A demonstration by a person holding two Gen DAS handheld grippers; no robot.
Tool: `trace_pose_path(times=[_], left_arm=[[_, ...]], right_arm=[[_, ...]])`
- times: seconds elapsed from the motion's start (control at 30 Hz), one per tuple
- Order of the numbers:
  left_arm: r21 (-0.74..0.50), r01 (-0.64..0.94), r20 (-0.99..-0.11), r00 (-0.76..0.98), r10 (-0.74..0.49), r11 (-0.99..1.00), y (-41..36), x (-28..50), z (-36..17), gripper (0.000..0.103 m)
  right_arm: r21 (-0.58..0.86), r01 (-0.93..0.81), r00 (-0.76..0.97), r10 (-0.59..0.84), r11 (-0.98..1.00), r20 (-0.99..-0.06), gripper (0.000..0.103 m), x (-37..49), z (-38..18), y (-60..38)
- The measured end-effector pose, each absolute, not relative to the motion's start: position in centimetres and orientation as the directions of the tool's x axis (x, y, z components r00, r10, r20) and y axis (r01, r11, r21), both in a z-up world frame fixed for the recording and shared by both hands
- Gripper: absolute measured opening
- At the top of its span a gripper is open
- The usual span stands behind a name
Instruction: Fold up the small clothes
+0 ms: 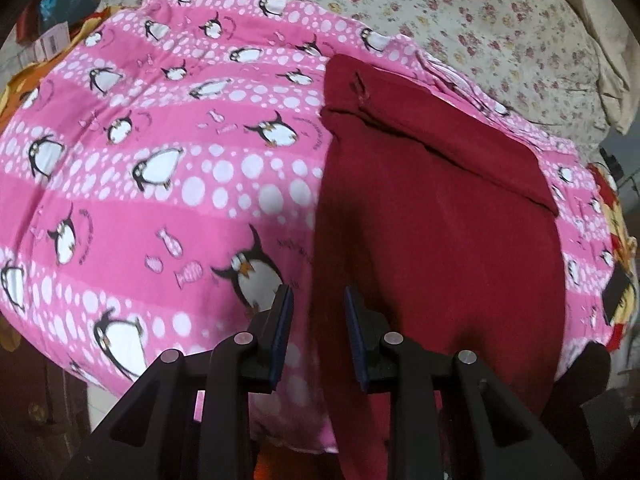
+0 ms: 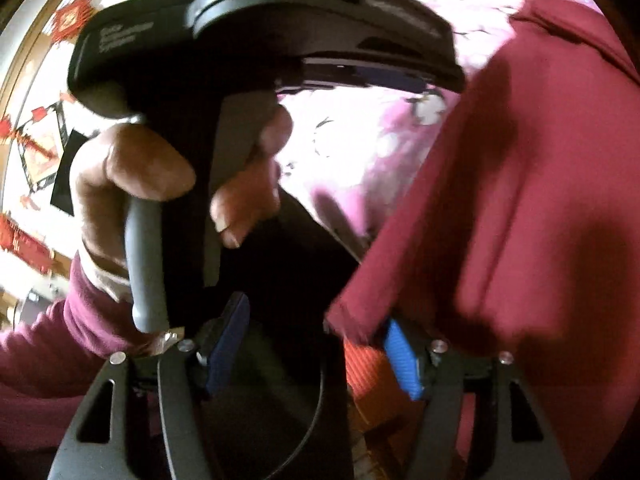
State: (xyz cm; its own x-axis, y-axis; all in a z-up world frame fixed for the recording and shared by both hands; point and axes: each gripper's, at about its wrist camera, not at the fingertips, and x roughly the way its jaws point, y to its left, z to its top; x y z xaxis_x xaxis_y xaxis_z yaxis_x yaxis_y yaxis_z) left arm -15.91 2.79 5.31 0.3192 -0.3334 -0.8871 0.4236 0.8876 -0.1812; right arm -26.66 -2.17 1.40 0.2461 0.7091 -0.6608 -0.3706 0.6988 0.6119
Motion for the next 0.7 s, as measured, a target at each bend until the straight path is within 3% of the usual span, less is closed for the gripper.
trace_pose_path(times=[0.17,0.47,0.6,0.7], left_arm=[[-0.196,0.428,-0.894,0.290,-0.340,0.882,3.0,-17.5,4.6,0.006],[-0.170,0.417,-0.896,0.313,-0.316,0.893,5.7,-17.4,5.0,0.006],[-0.185,0.406,-0.900,0.296,-0.320,0.895,6.2,-17.5,4.7,0.006],[-0.189,0.436,-0.905,0.272,-0.329,0.880,5.4,-18.6,4.2,0.006]], right_arm=[[0.616,-0.382,0.257,0.719,0.689,-0.646,0.078,-26.9,1.8,-1.9],[0.676,-0.350,0.168,0.754,0.648,-0.635,0.080,-27.4,0.0,-1.6],[0.592,-0.362,0.220,0.683,0.720,-0.696,0.080,-29.5,1.4,-4.9],[0.550,-0.276,0.315,0.615,0.788,-0.723,0.080,-31.1,2.6,-9.6]])
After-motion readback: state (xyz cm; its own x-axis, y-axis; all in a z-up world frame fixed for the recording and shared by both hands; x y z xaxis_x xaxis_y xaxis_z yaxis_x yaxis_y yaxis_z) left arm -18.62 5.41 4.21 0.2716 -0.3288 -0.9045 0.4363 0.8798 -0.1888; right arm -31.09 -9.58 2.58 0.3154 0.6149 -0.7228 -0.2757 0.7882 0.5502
